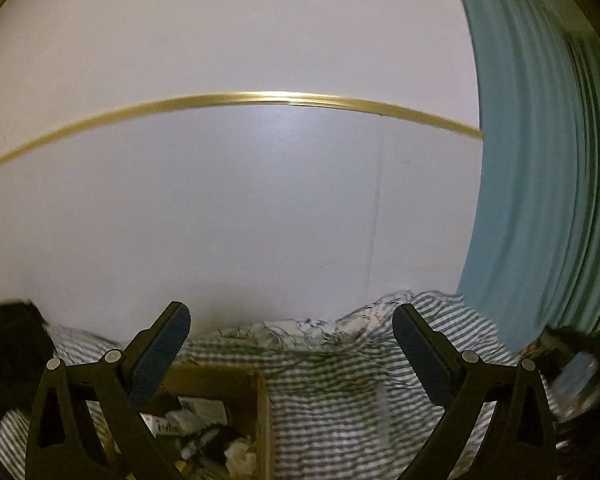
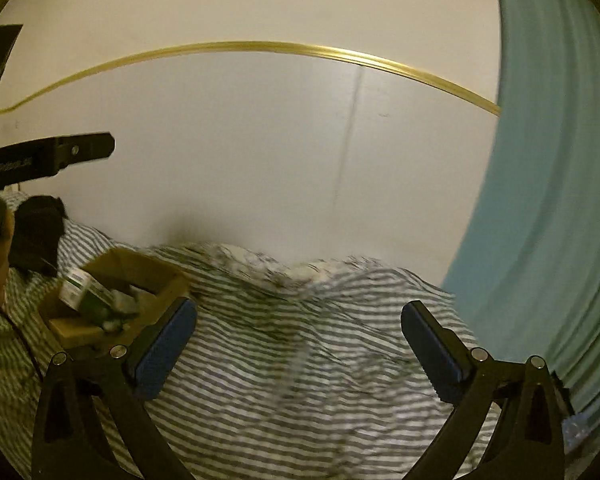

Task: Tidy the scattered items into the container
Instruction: 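Withdraw both tools from the box toward the white comb and black hair tie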

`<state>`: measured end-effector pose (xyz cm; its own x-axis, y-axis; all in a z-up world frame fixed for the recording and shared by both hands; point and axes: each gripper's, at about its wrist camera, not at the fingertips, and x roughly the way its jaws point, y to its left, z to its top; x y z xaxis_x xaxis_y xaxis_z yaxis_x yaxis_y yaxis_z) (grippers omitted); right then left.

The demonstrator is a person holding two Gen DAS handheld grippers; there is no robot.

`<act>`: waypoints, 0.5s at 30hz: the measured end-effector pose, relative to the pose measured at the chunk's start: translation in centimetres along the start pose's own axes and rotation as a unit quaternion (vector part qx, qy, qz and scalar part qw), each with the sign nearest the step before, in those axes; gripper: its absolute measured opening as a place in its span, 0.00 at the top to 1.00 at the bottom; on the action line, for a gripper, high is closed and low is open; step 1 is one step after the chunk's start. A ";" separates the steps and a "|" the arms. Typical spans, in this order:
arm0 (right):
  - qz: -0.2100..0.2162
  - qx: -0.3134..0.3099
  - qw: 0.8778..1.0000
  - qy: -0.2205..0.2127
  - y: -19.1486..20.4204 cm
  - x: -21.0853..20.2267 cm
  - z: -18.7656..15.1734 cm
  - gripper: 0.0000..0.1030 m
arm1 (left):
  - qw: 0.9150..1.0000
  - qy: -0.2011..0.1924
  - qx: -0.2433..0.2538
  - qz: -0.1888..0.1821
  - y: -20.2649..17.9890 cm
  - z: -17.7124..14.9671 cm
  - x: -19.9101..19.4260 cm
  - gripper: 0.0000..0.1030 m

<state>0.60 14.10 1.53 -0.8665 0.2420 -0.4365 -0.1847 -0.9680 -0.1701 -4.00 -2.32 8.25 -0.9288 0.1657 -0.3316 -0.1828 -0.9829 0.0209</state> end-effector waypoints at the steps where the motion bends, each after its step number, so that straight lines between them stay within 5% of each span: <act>1: -0.001 -0.001 1.000 0.003 -0.7 -0.1 -0.3 0.00 | 1.000 -0.004 0.018 0.002 -1.1 0.1 0.6 0.00; 8: -0.023 -0.027 0.999 0.018 -4.4 -1.0 -3.1 0.00 | 1.000 0.015 0.015 -0.013 -5.4 -1.6 4.7 0.00; 15: -0.005 -0.036 0.995 0.088 -5.1 1.0 -9.3 0.02 | 0.989 0.119 0.038 -0.077 -9.1 -9.3 11.3 0.00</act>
<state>4.97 19.92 -6.26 -0.7685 0.2667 -0.5816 -0.1540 -0.9594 -0.2365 -9.87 7.73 -4.42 -0.7871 0.2800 -0.5496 -0.3482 -0.9372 0.0213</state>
